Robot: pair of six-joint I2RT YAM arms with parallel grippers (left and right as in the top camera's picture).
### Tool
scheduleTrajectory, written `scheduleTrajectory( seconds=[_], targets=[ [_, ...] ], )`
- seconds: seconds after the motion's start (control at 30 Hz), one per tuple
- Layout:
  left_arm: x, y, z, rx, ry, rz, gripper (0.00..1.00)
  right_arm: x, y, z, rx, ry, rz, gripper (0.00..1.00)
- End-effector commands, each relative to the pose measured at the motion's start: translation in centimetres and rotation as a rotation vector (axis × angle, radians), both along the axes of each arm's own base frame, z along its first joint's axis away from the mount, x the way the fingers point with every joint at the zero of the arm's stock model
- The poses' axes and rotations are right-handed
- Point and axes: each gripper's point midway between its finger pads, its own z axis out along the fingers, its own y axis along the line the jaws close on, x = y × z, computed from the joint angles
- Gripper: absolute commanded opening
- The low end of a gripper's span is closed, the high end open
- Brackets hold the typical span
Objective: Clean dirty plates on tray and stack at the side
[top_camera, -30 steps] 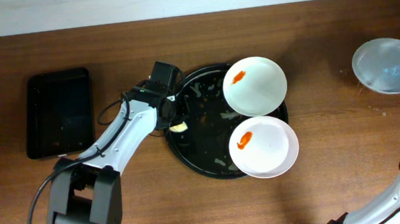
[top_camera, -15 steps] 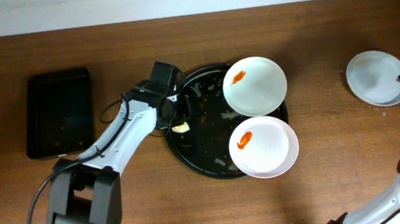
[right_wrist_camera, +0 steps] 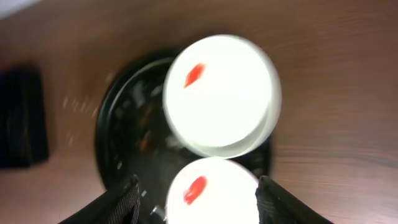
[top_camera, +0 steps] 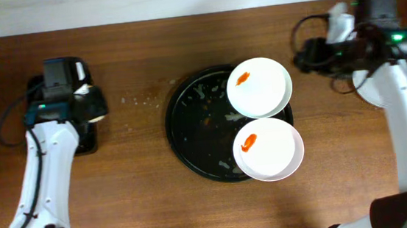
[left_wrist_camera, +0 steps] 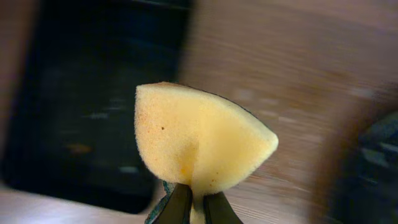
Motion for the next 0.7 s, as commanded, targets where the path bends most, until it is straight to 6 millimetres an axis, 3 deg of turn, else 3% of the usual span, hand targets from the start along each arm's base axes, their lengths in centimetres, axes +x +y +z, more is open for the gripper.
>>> scheduleTrajectory(
  seconds=[0.0,0.1,0.23,0.3,0.33,0.53,0.67],
  targets=[
    [-0.3,4.8,-2.8,0.155,0.112,0.010,0.04,-0.7,3.7,0.2,-0.016,-0.010,0.107,0.61],
    [0.6,7.0,-6.1,0.188,0.176,-0.031,0.04,-1.1,5.2,0.2,-0.015,-0.010,0.147,0.61],
    [1.7,8.9,-9.5,0.188,0.198,-0.009,0.07,-1.7,5.6,-0.1,-0.016,0.012,0.160,0.61],
    [2.0,9.3,-10.1,0.187,0.198,-0.003,0.34,-1.8,5.6,-0.2,-0.017,0.020,0.160,0.61],
    [2.1,9.4,-10.4,0.187,0.198,-0.002,0.52,-1.9,5.6,-0.2,-0.017,0.023,0.160,0.61],
    [2.1,9.0,-9.4,0.178,0.179,-0.009,0.51,-1.9,5.6,-0.2,-0.017,0.023,0.160,0.61],
    [2.0,9.2,-9.9,0.183,0.192,-0.005,0.39,-2.0,5.6,-0.2,-0.017,0.028,0.161,0.61]
  ],
)
